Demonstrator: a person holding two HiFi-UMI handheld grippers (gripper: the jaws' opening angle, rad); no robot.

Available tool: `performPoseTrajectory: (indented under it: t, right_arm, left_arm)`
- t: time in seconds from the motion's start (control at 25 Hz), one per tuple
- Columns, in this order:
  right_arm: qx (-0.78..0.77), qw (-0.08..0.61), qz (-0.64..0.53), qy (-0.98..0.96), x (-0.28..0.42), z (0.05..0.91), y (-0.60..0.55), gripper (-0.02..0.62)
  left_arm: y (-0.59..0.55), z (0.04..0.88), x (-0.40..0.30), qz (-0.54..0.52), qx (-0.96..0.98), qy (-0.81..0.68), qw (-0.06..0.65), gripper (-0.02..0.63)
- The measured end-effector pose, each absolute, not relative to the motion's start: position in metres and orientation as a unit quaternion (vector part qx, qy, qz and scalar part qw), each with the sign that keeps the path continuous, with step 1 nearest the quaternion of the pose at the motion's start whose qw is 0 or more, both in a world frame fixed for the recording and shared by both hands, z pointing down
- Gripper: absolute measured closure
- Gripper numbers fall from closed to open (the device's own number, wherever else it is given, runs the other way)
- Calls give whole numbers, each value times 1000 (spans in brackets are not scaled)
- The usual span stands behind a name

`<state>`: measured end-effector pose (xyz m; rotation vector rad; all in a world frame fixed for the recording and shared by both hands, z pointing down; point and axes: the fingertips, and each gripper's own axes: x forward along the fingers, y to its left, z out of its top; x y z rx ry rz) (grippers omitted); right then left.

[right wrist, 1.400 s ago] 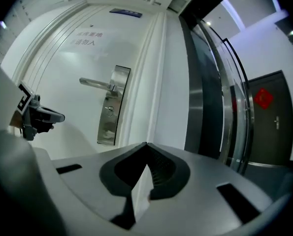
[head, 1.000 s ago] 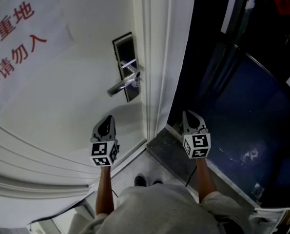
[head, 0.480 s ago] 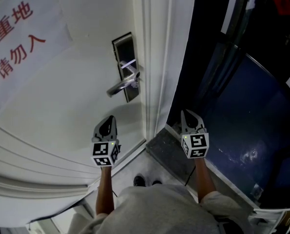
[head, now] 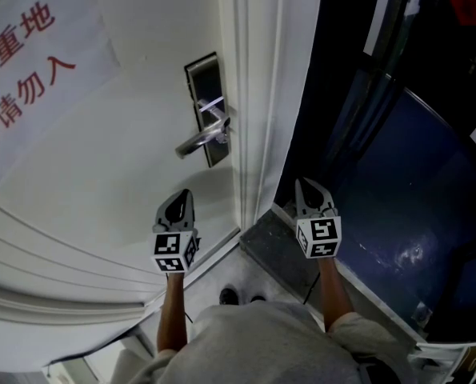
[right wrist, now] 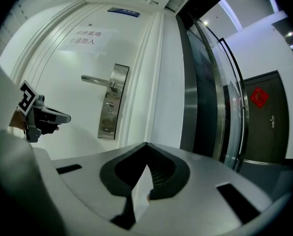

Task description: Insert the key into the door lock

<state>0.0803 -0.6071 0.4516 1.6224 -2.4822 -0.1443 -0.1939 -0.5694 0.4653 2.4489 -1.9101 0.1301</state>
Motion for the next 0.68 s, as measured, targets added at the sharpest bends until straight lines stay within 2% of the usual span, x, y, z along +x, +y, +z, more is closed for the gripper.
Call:
performPoseTrajectory:
  t: [0.68]
  right_arm:
    - [537, 88, -52, -838, 72, 452, -609, 574]
  left_arm:
    - [-571, 463, -192, 43, 789, -613, 12, 589]
